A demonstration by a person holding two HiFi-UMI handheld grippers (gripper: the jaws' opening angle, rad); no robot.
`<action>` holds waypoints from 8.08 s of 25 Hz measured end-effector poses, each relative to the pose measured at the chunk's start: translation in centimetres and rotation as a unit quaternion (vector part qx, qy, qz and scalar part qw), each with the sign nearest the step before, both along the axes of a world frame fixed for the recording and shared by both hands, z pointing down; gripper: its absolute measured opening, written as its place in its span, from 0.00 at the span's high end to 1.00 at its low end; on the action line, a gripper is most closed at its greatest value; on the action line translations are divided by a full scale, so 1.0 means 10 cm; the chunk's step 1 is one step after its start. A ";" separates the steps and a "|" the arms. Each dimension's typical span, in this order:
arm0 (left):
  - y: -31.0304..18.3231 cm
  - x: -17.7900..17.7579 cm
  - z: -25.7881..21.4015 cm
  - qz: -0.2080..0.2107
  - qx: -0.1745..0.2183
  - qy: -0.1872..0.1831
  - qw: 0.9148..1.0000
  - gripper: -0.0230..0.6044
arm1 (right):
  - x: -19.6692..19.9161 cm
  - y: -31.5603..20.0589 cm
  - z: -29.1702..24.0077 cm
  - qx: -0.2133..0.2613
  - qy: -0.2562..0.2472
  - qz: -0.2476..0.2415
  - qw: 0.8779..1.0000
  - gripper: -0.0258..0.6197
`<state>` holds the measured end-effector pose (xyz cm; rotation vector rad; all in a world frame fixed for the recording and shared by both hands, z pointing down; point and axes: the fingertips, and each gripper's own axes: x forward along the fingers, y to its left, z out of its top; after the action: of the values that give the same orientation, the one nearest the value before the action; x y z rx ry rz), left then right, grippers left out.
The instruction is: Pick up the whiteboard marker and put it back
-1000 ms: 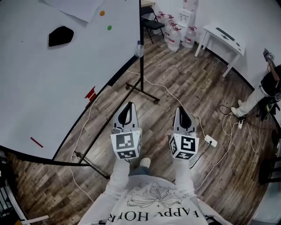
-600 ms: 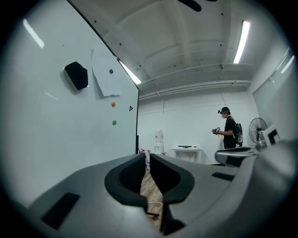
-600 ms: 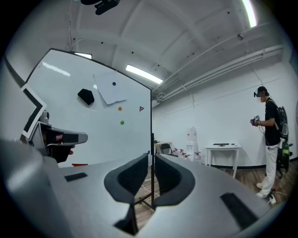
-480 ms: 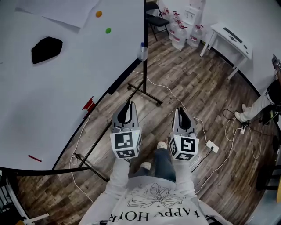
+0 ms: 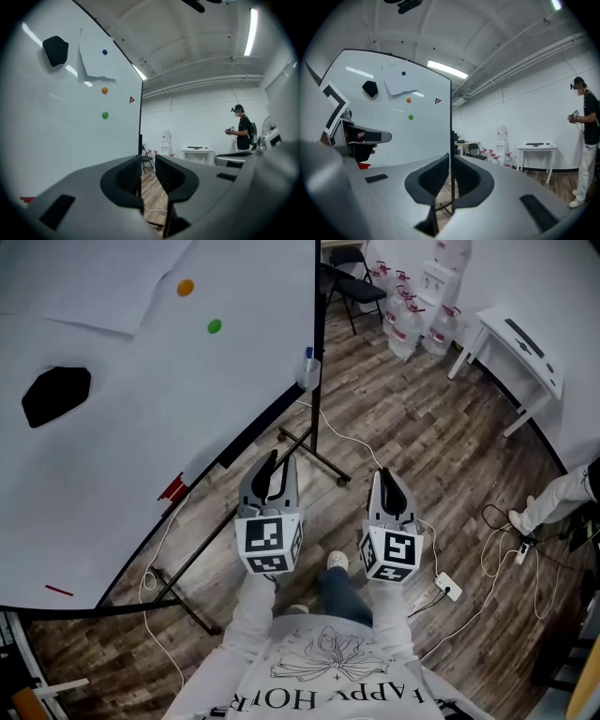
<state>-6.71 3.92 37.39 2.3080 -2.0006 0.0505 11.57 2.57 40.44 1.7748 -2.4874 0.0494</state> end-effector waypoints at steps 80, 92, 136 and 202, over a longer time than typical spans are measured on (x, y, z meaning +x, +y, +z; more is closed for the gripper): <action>-4.95 -0.18 1.77 -0.168 -0.319 -0.051 0.931 0.85 | -0.60 -5.33 0.81 -0.118 0.017 -0.235 0.965 0.94; -4.87 -0.21 1.58 -0.173 -0.289 -0.020 0.941 0.86 | -0.76 -5.33 0.76 -0.116 0.017 -0.285 0.951 0.94; -3.16 -0.95 0.37 -0.267 -0.160 -0.016 0.950 0.86 | -1.89 -4.19 0.17 -0.064 0.000 -0.424 0.903 0.94; -3.34 -0.79 1.97 -0.163 -0.347 -0.094 0.919 0.87 | -1.75 -4.22 0.62 -0.104 0.036 -0.375 0.920 0.94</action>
<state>-14.60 -29.51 57.14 1.5576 -1.9738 0.8373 -5.89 -39.66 46.66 0.6516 -2.7898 0.1798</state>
